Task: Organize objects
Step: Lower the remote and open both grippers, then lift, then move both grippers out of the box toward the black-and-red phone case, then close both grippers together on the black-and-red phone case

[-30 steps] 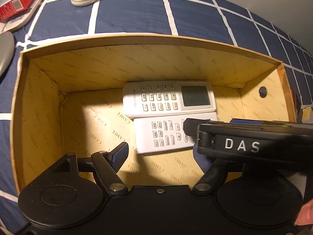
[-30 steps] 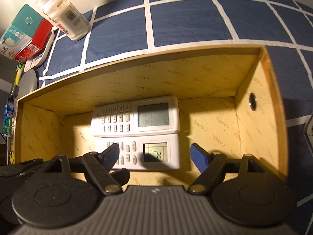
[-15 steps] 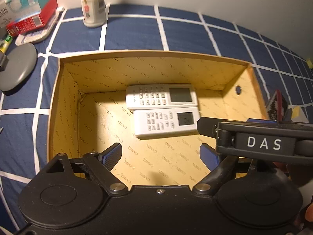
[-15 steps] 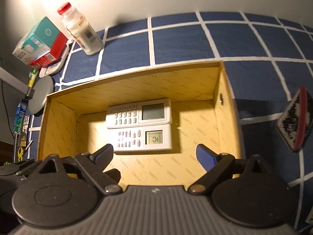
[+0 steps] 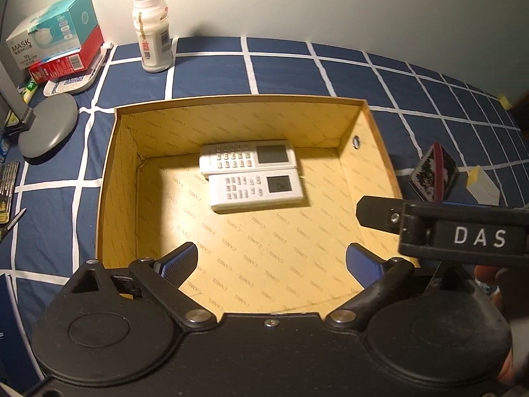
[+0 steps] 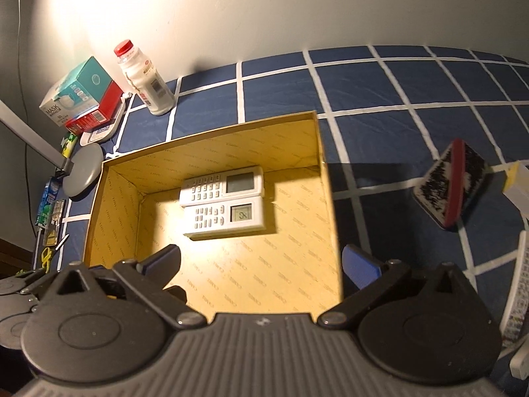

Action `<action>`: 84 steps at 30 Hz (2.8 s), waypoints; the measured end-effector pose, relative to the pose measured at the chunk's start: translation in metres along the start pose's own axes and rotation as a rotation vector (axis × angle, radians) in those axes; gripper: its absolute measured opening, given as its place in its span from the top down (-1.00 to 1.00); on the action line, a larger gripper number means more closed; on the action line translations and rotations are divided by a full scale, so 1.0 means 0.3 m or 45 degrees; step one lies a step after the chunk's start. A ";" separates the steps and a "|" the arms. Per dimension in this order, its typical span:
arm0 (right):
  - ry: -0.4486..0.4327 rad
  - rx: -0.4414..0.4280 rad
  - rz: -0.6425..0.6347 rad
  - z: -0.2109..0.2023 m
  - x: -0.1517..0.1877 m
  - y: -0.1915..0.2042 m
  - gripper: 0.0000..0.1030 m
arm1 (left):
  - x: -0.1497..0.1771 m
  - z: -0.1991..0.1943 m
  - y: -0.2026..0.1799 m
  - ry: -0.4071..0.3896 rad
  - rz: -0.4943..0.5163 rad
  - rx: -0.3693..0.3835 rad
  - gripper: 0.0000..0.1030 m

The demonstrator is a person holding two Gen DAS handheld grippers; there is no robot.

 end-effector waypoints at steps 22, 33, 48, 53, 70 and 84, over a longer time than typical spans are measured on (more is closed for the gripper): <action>-0.059 0.036 0.095 -0.223 0.094 -0.382 -1.00 | 0.099 -0.048 -0.407 -0.003 0.102 0.007 -1.00; 0.010 0.007 -0.014 -0.263 0.004 -0.699 -1.00 | 0.075 0.033 -0.677 0.014 -0.022 -0.055 -1.00; 0.113 -0.095 -0.260 -0.220 -0.162 -0.943 -1.00 | 0.035 0.168 -0.858 0.037 -0.255 -0.153 -1.00; 0.160 -0.123 -0.349 -0.175 -0.222 -0.956 -1.00 | 0.018 0.214 -0.877 0.056 -0.330 -0.179 -1.00; 0.437 -0.215 -0.465 0.172 -0.371 -1.002 -1.00 | -0.100 0.474 -0.916 0.191 -0.528 -0.244 -0.99; 0.612 -0.263 -0.540 0.411 -0.357 -1.026 -0.95 | -0.116 0.648 -0.937 0.276 -0.680 -0.217 -0.98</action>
Point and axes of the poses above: each gripper's, at about its wrist camera, not at the fingertips, and z roughly the way its jaws point, y to its left, x to its underside, the point moved 7 cm from there along z, roughly the way its jaws point, and after that the axes turned 5 degrees about -x, right-handed, at the moved point
